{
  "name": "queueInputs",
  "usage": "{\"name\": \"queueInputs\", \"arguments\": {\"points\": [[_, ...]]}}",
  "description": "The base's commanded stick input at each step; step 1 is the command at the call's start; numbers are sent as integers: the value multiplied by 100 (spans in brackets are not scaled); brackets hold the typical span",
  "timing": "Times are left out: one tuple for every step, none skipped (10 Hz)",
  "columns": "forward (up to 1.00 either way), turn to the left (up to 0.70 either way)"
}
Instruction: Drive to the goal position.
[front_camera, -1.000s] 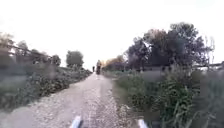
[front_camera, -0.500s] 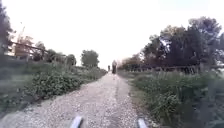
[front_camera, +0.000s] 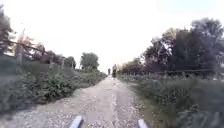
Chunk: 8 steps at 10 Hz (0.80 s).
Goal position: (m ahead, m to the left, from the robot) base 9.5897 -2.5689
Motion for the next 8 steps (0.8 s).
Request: {"name": "queueInputs", "arguments": {"points": [[100,0],[100,0],[100,0],[100,0],[100,0],[100,0],[100,0],[100,0]]}}
